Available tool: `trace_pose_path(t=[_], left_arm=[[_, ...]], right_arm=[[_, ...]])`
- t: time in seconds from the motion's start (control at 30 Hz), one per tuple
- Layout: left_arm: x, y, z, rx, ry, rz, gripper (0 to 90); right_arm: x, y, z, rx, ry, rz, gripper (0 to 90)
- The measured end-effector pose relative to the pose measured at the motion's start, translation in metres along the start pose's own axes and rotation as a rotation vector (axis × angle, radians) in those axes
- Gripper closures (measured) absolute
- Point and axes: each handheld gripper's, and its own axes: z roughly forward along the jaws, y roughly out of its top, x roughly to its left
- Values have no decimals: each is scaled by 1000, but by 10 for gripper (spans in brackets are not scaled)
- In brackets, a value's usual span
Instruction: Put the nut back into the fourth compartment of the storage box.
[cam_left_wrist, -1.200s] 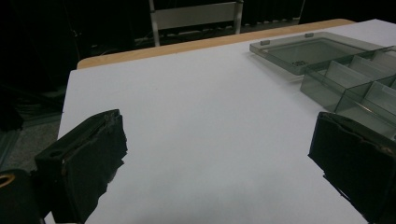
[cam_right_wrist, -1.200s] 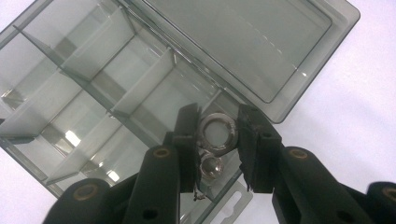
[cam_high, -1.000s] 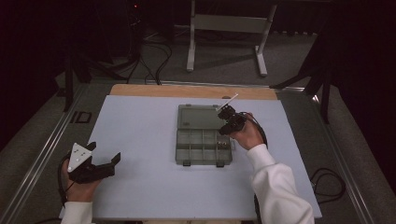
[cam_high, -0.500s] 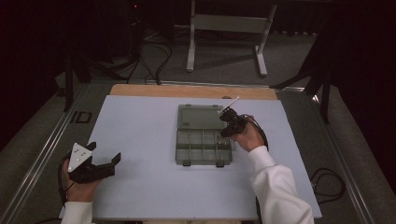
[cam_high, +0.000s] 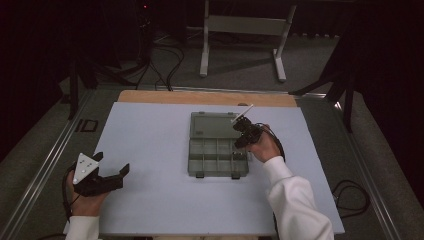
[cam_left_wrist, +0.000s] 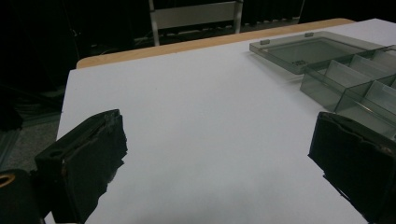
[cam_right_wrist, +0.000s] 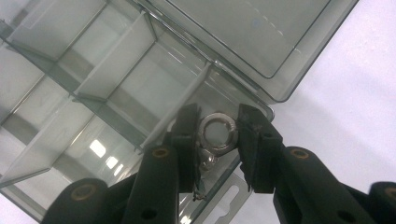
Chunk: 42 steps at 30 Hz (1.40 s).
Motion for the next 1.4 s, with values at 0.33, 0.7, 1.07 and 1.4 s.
trace_pose_path(t=[0.33,0.7,1.07,1.4], left_arm=[[0,0,0,0,0,0,38],[0,0,0,-1,0,0,38],[0,0,1,1,0,2,38],[-2,1,2,-3,-1,0,37]], right_arm=[[-2,-2,-7,-64,37,31,471],[-4,-10,-19,-183,48,42,223],[-13,-14,-25,-275,36,88,162],[-15,-14,-29,-334,27,104,153]])
